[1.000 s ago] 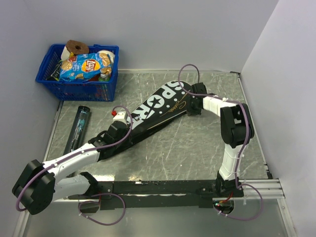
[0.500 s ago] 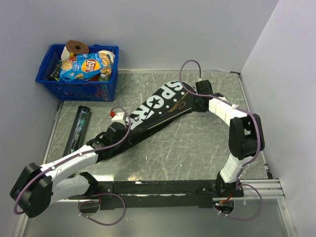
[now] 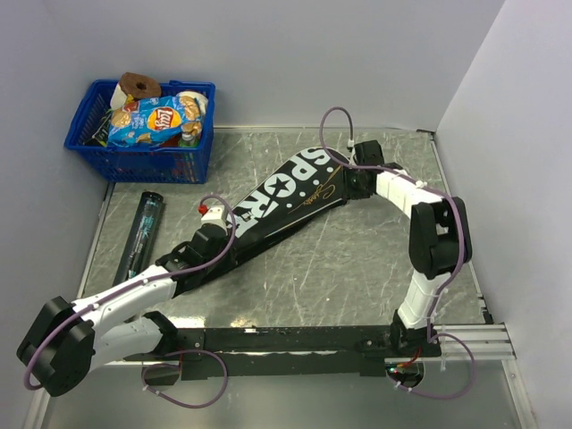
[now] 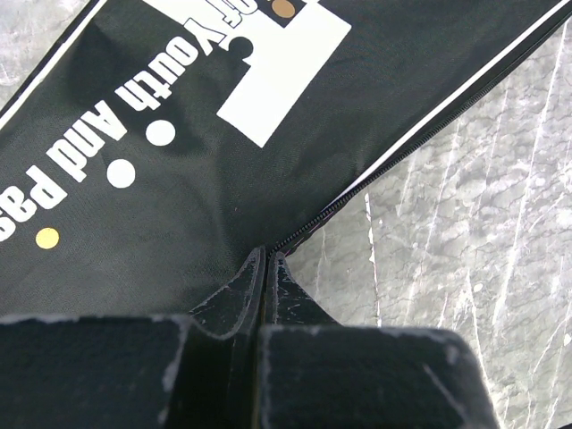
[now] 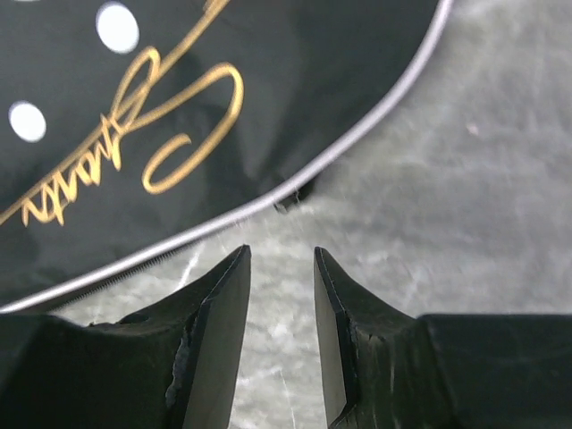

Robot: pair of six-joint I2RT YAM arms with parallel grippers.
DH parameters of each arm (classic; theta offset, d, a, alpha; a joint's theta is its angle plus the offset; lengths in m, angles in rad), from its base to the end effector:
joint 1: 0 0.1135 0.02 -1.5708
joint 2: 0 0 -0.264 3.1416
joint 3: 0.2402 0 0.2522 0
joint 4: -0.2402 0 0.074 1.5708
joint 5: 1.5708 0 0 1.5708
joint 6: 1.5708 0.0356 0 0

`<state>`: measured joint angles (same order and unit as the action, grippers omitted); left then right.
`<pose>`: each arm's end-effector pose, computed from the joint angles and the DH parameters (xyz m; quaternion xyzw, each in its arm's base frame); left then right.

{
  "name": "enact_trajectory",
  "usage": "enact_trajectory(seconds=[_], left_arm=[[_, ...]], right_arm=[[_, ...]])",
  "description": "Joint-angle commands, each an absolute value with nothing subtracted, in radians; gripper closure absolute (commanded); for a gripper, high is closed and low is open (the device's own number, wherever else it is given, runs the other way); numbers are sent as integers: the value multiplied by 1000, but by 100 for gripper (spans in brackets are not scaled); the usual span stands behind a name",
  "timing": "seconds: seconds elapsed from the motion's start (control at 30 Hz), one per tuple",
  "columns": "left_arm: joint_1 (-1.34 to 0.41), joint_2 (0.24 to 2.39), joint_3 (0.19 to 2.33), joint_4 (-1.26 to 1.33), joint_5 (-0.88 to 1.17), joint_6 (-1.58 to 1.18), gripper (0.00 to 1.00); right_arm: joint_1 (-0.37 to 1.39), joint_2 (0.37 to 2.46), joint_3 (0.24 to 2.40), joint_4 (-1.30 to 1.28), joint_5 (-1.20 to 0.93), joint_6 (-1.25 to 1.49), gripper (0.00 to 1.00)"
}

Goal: Pack up the badminton gear

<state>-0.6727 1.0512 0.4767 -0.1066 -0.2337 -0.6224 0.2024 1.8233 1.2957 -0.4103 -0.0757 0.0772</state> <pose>0.1706 -0.1254 0.1915 -0.0276 0.8975 -0.1739 0.4044 0.3840 0.0816 0.2093 -0.0712 0.9471 0.0789 0.3029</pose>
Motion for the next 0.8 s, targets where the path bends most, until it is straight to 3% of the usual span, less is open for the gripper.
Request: enact_trajectory(seconds=[0.0,0.77], left_arm=[[-672,1039,462,-55,-219,-634,99],[-672,1017,460,-64,-227,-627,99]], right_arm=[[196,1887,1371,-446,-106,49,58],[198,2032,1508,-560,-106,84,60]])
